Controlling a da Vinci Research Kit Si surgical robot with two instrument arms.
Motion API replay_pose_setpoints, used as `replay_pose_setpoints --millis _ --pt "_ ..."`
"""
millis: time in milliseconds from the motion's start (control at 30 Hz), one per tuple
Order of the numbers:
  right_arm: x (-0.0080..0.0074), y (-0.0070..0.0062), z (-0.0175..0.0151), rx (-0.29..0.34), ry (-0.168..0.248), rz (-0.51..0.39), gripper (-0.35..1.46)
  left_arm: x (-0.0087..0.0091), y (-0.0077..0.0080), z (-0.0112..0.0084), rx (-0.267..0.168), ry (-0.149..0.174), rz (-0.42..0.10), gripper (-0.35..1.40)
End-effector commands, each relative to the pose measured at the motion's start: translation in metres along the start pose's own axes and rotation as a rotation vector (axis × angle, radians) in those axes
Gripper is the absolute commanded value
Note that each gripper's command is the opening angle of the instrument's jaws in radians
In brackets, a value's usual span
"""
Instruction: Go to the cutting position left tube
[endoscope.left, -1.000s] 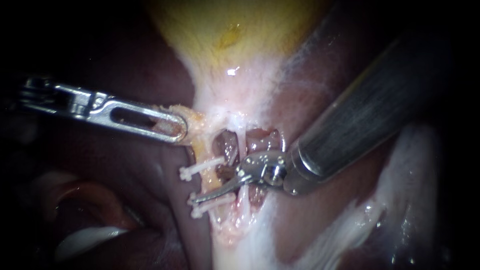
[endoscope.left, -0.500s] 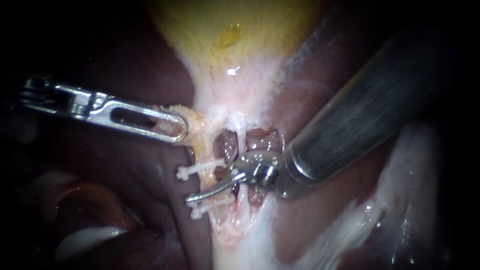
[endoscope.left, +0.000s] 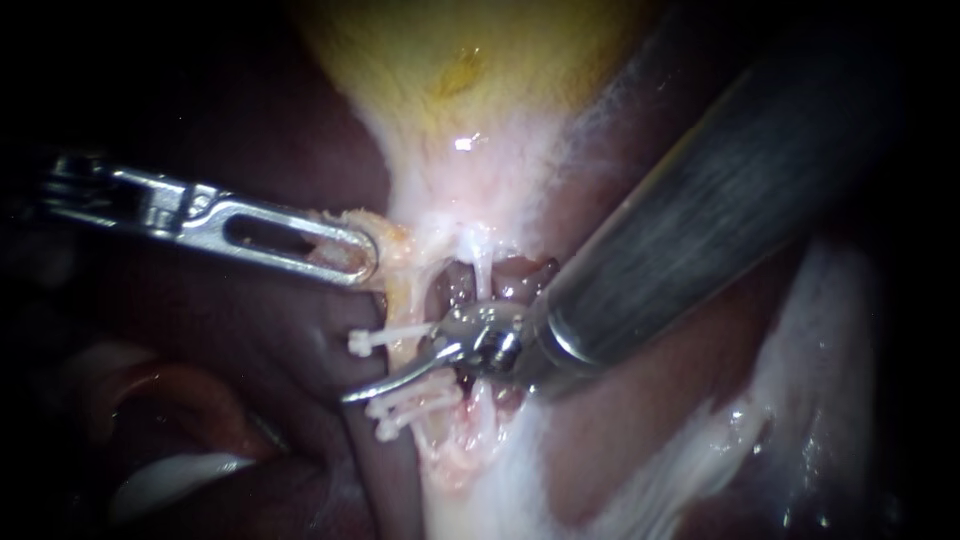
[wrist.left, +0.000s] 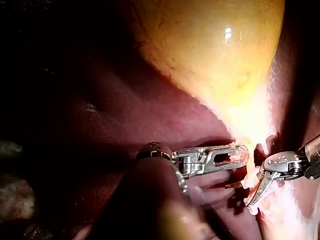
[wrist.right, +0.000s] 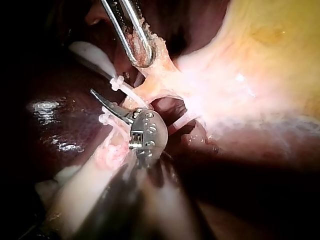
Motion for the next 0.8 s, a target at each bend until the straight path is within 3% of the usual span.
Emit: replay_pose_setpoints --millis 33,300,800 --pt "0.0001 0.0000 0.0001 0.002 0.001 0.001 1.13 0.0000 0.0000 0.0000 0.000 0.000 0.000 -0.35" --pt "0.0003 -0.0001 0.0003 0.012 0.029 0.005 1.11 0.0000 0.0000 0.0000 0.000 0.000 0.000 -0.35" --pt "0.0001 -0.0002 0.0000 0.009 0.034 0.005 1.13 0.0000 0.0001 0.0000 0.001 0.000 0.000 -0.35"
